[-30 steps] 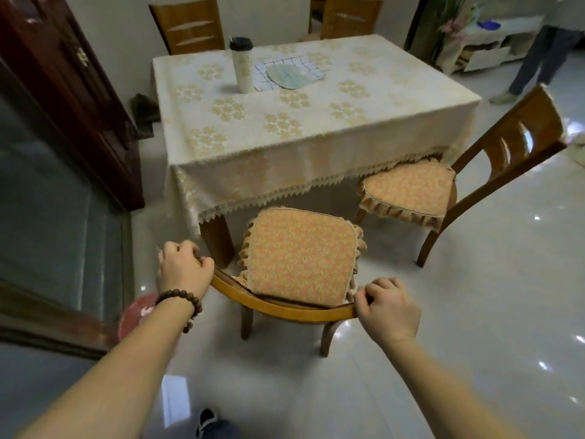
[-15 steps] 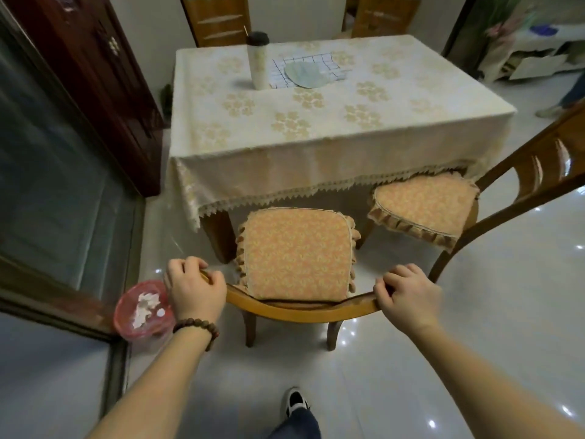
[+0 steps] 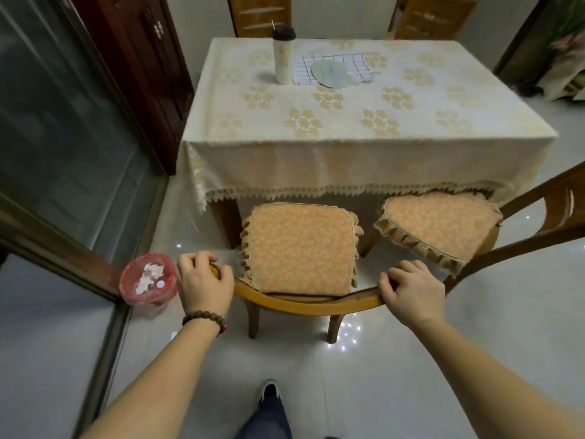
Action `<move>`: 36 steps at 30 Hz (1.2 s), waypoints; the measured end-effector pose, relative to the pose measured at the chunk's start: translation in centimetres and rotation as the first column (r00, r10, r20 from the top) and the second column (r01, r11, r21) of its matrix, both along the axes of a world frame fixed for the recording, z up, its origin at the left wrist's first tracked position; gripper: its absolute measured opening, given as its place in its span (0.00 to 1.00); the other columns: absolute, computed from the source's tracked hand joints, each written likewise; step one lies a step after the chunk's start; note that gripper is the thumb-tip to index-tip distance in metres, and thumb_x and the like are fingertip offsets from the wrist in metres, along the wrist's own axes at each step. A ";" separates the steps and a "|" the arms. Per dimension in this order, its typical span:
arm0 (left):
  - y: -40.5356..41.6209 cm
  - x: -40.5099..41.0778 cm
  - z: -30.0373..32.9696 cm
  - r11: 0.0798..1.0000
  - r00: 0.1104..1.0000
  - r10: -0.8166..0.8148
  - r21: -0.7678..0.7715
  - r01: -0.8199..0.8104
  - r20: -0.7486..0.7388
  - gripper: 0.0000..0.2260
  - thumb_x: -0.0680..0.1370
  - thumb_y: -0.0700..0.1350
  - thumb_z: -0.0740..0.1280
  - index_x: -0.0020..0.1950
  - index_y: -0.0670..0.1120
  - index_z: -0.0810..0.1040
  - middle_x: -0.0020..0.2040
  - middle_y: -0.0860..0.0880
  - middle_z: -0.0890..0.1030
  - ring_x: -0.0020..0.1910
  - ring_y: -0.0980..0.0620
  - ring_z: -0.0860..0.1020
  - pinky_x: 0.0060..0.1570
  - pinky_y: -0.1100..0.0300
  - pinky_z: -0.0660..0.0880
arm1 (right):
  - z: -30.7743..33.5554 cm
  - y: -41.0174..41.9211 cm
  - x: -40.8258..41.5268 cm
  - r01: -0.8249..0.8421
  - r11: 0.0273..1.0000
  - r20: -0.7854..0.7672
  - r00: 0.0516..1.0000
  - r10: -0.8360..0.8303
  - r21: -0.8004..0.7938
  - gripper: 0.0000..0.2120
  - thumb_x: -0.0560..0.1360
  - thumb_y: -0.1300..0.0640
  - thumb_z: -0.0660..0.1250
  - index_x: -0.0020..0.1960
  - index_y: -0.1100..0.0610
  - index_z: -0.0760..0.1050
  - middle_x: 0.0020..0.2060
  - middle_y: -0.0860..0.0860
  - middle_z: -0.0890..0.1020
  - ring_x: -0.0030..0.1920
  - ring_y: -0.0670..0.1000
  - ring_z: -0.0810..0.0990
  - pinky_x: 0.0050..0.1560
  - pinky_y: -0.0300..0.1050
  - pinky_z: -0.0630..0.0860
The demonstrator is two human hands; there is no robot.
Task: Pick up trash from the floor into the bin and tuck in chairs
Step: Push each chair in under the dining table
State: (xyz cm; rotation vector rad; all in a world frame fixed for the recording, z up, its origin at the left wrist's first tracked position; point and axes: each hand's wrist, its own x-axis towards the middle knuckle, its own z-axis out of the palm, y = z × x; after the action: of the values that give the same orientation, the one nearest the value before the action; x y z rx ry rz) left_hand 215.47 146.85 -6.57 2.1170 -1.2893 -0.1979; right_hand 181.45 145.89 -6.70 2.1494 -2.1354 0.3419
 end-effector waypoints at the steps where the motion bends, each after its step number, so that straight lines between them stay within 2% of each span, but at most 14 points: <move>1: 0.4 -0.7 0.0 1.000 1.000 0.003 0.011 -0.003 -0.002 0.07 0.71 0.41 0.67 0.47 0.41 0.75 0.52 0.40 0.70 0.52 0.41 0.69 0.46 0.52 0.66 | 0.1 -0.2 -0.7 -0.008 1.000 -0.005 1.000 0.008 0.005 0.12 0.74 0.49 0.63 0.38 0.51 0.82 0.34 0.46 0.78 0.43 0.49 0.73 0.31 0.39 0.63; 4: 1.6 -2.1 -0.2 1.000 1.000 0.000 0.014 0.000 -0.004 0.09 0.72 0.43 0.68 0.51 0.42 0.75 0.56 0.41 0.70 0.55 0.40 0.68 0.50 0.49 0.68 | 0.0 -0.2 -2.1 -0.046 0.999 -0.010 0.999 0.046 0.013 0.16 0.75 0.48 0.60 0.39 0.54 0.82 0.37 0.49 0.78 0.46 0.52 0.72 0.36 0.42 0.67; 6: 2.1 -2.5 -0.4 1.000 1.000 -0.005 0.023 0.005 -0.018 0.13 0.72 0.45 0.69 0.55 0.42 0.74 0.61 0.40 0.68 0.60 0.39 0.67 0.56 0.46 0.68 | -0.1 0.0 -2.0 -0.017 1.000 0.019 1.000 0.017 0.002 0.17 0.75 0.46 0.59 0.42 0.57 0.81 0.46 0.54 0.79 0.52 0.56 0.73 0.47 0.49 0.71; 8: 2.2 -2.8 -0.6 0.998 0.999 -0.009 0.061 0.011 -0.032 0.20 0.72 0.48 0.70 0.60 0.44 0.72 0.68 0.40 0.62 0.65 0.37 0.63 0.61 0.43 0.68 | -0.1 0.7 -1.7 0.076 0.997 0.067 0.995 -0.076 0.004 0.19 0.74 0.43 0.61 0.50 0.57 0.79 0.58 0.59 0.76 0.61 0.61 0.69 0.58 0.56 0.68; 10: 2.2 -3.2 -1.1 0.993 1.000 -0.003 0.115 0.006 -0.027 0.26 0.71 0.54 0.71 0.65 0.46 0.69 0.73 0.43 0.55 0.69 0.38 0.58 0.61 0.41 0.68 | -0.2 1.7 -1.4 0.144 0.990 0.130 0.981 -0.143 0.008 0.25 0.72 0.36 0.61 0.57 0.55 0.75 0.65 0.60 0.71 0.67 0.62 0.64 0.63 0.60 0.64; 13: 2.3 -3.7 -1.9 0.994 1.000 0.001 0.109 -0.004 0.021 0.29 0.71 0.59 0.70 0.67 0.48 0.67 0.75 0.45 0.50 0.71 0.38 0.55 0.59 0.40 0.69 | -1.3 3.3 -1.2 0.078 0.997 0.180 0.980 -0.079 0.016 0.35 0.67 0.27 0.59 0.62 0.52 0.72 0.70 0.59 0.65 0.71 0.61 0.58 0.68 0.61 0.59; 17: 1.9 -4.2 -2.3 0.997 0.995 0.047 0.064 -0.053 0.090 0.24 0.73 0.54 0.68 0.64 0.43 0.70 0.73 0.41 0.54 0.67 0.34 0.59 0.57 0.38 0.71 | -2.1 3.2 -1.5 -0.044 0.998 0.234 0.972 0.033 0.043 0.40 0.63 0.23 0.55 0.61 0.52 0.74 0.69 0.56 0.65 0.71 0.59 0.53 0.66 0.62 0.62; 21: 1.2 -4.8 -2.4 0.997 0.986 0.073 0.017 -0.077 0.153 0.22 0.73 0.55 0.61 0.60 0.42 0.73 0.70 0.37 0.59 0.61 0.33 0.64 0.52 0.40 0.71 | -2.4 2.0 -2.8 -0.112 0.993 0.227 0.969 0.098 0.046 0.40 0.62 0.22 0.55 0.54 0.54 0.76 0.63 0.56 0.70 0.66 0.61 0.58 0.60 0.63 0.70; 25: -1.4 -5.1 -1.6 0.995 0.980 0.100 -0.046 -0.093 0.170 0.22 0.74 0.57 0.58 0.57 0.41 0.74 0.68 0.36 0.62 0.59 0.34 0.66 0.53 0.41 0.71 | -1.2 -0.8 -3.3 -0.136 0.990 0.238 0.961 0.139 -0.030 0.39 0.62 0.22 0.54 0.47 0.58 0.75 0.56 0.57 0.72 0.62 0.63 0.61 0.58 0.62 0.69; 31: -5.9 -5.4 0.2 0.993 0.976 0.120 -0.040 -0.114 0.185 0.18 0.76 0.56 0.58 0.53 0.42 0.73 0.67 0.37 0.62 0.58 0.36 0.66 0.54 0.41 0.71 | 1.2 -5.7 -3.7 -0.157 0.987 0.234 0.959 0.159 -0.026 0.39 0.61 0.23 0.57 0.49 0.58 0.73 0.57 0.57 0.72 0.61 0.64 0.61 0.60 0.63 0.67; 36: -8.3 -6.6 0.8 0.989 0.979 0.147 -0.033 -0.144 0.138 0.13 0.75 0.52 0.61 0.53 0.44 0.72 0.69 0.39 0.61 0.58 0.36 0.66 0.55 0.43 0.71 | 2.1 -9.1 -4.7 -0.169 0.986 0.226 0.960 0.167 -0.009 0.37 0.60 0.25 0.59 0.50 0.57 0.73 0.57 0.57 0.71 0.61 0.62 0.60 0.60 0.62 0.67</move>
State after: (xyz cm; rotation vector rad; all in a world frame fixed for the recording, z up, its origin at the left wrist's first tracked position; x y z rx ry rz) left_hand 208.88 138.58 -5.73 2.2278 -1.2022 0.0287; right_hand 176.80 136.81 -4.59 2.4096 -2.0683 0.6193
